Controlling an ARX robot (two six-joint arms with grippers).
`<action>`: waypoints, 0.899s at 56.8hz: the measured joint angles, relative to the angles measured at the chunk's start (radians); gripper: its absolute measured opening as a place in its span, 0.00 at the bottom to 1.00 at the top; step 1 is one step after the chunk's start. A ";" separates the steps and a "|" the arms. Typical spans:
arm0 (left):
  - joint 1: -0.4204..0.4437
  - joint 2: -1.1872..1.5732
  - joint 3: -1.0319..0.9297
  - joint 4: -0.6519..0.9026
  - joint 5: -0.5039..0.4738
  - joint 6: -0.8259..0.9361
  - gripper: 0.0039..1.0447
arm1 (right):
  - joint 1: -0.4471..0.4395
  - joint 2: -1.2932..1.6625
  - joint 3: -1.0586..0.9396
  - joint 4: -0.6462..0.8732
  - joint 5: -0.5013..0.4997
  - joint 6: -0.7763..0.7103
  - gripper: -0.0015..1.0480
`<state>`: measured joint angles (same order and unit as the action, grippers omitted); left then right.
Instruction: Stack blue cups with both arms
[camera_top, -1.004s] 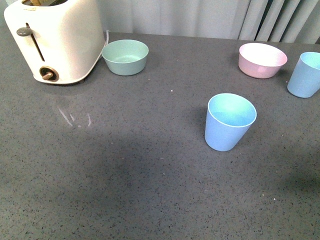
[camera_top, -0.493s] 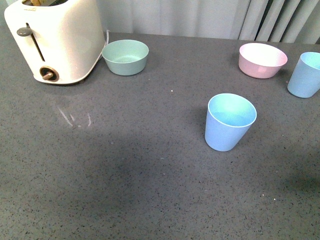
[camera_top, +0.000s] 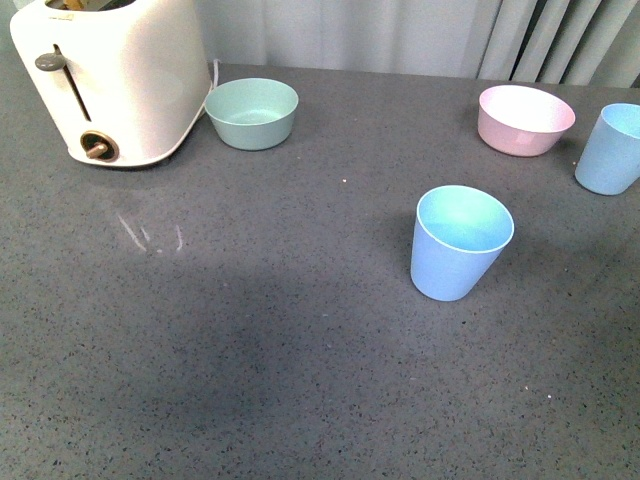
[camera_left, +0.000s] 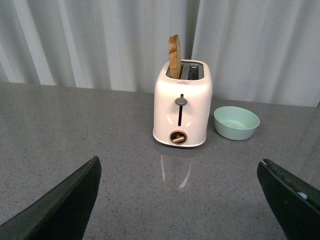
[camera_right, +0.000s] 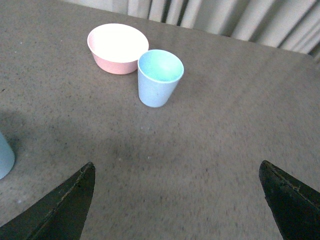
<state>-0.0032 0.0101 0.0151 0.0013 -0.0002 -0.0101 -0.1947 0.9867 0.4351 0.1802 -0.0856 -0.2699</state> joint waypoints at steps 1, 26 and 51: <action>0.000 0.000 0.000 0.000 0.000 0.002 0.93 | 0.005 0.099 0.059 0.012 -0.008 -0.018 0.91; 0.000 0.000 0.000 0.000 0.000 0.002 0.92 | 0.112 0.809 0.647 -0.155 0.069 -0.166 0.91; 0.000 0.000 0.000 0.000 0.000 0.002 0.92 | 0.138 1.052 0.935 -0.315 0.089 -0.176 0.91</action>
<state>-0.0032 0.0101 0.0151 0.0013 -0.0002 -0.0086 -0.0566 2.0388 1.3697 -0.1345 0.0029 -0.4461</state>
